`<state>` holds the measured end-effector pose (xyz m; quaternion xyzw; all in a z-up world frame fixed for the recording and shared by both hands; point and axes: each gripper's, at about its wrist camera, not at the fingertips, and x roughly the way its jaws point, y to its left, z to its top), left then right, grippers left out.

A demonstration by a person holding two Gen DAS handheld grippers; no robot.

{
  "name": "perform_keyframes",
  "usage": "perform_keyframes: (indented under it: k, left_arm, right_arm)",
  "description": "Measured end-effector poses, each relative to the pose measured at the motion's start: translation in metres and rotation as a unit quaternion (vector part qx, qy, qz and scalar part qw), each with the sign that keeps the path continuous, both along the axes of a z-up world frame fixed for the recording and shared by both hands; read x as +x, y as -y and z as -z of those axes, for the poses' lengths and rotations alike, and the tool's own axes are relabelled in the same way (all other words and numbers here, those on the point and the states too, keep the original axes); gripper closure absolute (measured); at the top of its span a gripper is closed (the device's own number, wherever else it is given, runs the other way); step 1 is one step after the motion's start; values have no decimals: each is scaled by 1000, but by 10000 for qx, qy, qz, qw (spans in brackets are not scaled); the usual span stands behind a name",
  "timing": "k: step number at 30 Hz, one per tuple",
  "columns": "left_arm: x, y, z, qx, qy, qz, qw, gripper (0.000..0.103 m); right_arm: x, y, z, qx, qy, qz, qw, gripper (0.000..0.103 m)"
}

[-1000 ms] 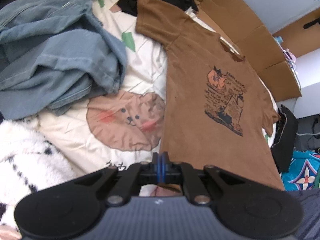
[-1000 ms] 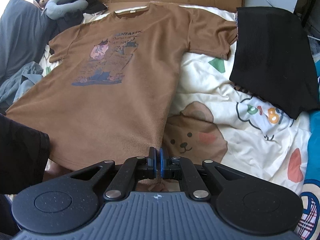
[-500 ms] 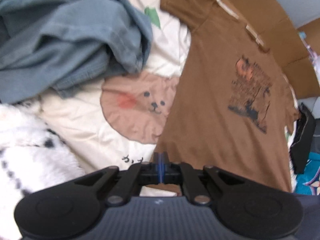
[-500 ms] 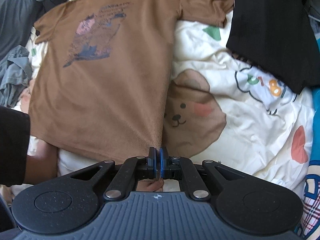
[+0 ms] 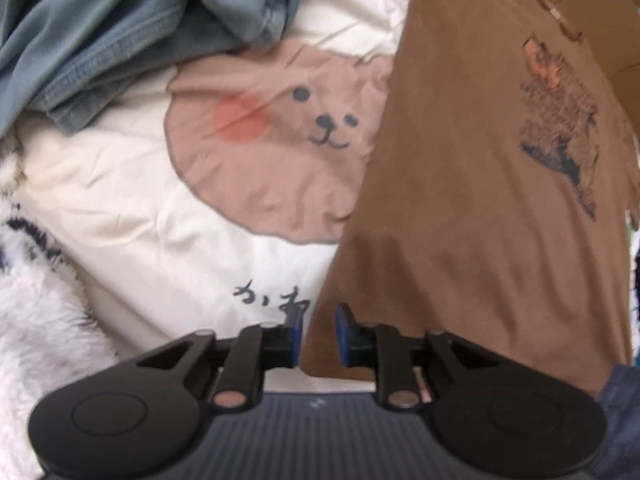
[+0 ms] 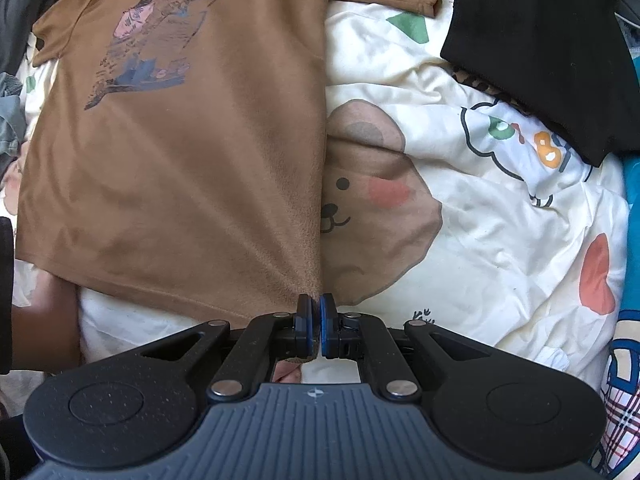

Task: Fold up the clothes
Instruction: 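Hold the brown shirt hem with both grippers and smooth it flat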

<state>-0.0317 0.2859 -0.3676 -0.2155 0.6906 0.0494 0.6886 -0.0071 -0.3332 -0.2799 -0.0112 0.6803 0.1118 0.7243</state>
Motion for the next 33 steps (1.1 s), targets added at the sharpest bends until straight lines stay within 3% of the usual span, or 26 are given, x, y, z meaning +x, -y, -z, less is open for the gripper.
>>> perform_keyframes:
  k: [7,9,10,24,27,33]
  left_arm:
    - [-6,10,27,3,-144,39,9999,78]
    - [-6,11,28,68,-154,64,9998,87]
    - [-6,11,28,47,-187,62,9998,98]
    - [-16,-24,-73,70,161,136,9998,99]
    - [-15,-21,-76,160,97,256,9995,99]
    - [-18,-22,-52,346,-64,326,9988,99]
  right_arm:
    - [-1,-2,5,-58,-113,38,9999,102]
    - [-2,-3,5,-46,-140,65,9999,102]
    - [-2,-4,5,-42,-152,79,9998,102]
    - [-5,-6,10,109,-318,181,9993,102]
    - [-6,-8,12,128,-400,160,9990,102]
    - [-9,-14,28,181,-606,99,9980,102]
